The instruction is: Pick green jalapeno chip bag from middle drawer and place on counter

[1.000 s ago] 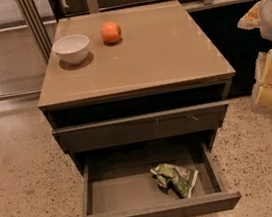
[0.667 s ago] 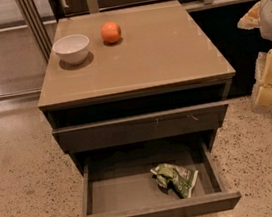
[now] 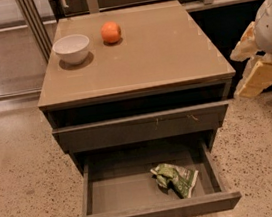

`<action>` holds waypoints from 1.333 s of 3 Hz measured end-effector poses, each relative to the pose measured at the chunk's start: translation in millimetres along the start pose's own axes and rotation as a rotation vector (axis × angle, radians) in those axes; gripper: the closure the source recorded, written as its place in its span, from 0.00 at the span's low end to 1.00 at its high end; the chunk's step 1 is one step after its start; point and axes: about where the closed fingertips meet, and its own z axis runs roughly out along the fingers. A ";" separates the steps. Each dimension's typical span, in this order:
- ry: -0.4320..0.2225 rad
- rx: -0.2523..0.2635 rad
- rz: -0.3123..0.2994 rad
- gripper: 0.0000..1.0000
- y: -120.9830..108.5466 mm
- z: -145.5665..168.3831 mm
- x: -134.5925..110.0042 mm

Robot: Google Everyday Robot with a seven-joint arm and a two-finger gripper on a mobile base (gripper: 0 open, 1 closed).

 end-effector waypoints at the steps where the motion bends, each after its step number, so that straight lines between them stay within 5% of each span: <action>1: -0.075 -0.011 0.043 0.65 6.3 57.7 3.0; 2: -0.165 -0.034 0.091 0.88 19.3 121.1 -4.8; 3: -0.249 -0.048 0.164 1.00 27.0 190.2 -17.1; 4: -0.248 -0.050 0.163 1.00 27.6 190.3 -17.0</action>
Offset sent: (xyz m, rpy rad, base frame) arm 0.0499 0.0590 -0.1898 0.3368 -0.0515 -0.0662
